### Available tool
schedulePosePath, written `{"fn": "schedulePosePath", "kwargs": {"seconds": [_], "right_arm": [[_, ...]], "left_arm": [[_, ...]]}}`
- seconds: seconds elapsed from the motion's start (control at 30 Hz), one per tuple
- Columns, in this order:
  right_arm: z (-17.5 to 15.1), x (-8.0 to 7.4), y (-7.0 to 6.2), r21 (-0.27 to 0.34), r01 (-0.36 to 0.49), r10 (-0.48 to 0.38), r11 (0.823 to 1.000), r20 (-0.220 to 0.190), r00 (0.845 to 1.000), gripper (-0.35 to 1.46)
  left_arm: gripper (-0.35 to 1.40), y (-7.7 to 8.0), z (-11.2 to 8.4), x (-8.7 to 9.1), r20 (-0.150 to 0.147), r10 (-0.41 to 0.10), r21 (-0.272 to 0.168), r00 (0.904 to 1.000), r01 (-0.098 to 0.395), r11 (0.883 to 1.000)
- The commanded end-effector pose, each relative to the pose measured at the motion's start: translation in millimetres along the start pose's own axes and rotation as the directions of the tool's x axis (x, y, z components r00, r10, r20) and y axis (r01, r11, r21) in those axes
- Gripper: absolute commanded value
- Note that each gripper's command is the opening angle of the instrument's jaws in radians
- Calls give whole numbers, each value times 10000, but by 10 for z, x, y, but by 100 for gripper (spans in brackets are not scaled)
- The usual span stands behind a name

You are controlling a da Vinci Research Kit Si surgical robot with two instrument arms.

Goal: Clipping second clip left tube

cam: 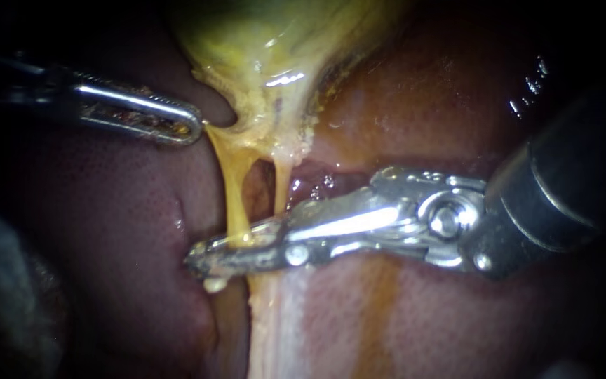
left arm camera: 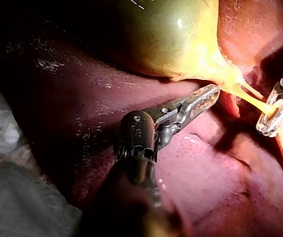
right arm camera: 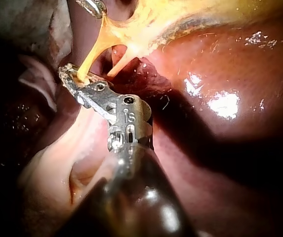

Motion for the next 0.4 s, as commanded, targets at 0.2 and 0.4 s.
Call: {"fn": "schedulePosePath", "kwargs": {"seconds": [0.2, 0.4], "right_arm": [[-1, -1, -1, -34, 23, -23, 10000, 25, 10000, -35], [-1, -1, -1, -34, 23, -23, 10000, 26, 10000, -35]], "left_arm": [[-35, 0, 0, 0, -14, -3, 29, 10000, 3, 10000], [-35, 0, 0, 0, -14, -3, 30, 10000, 3, 10000]]}}
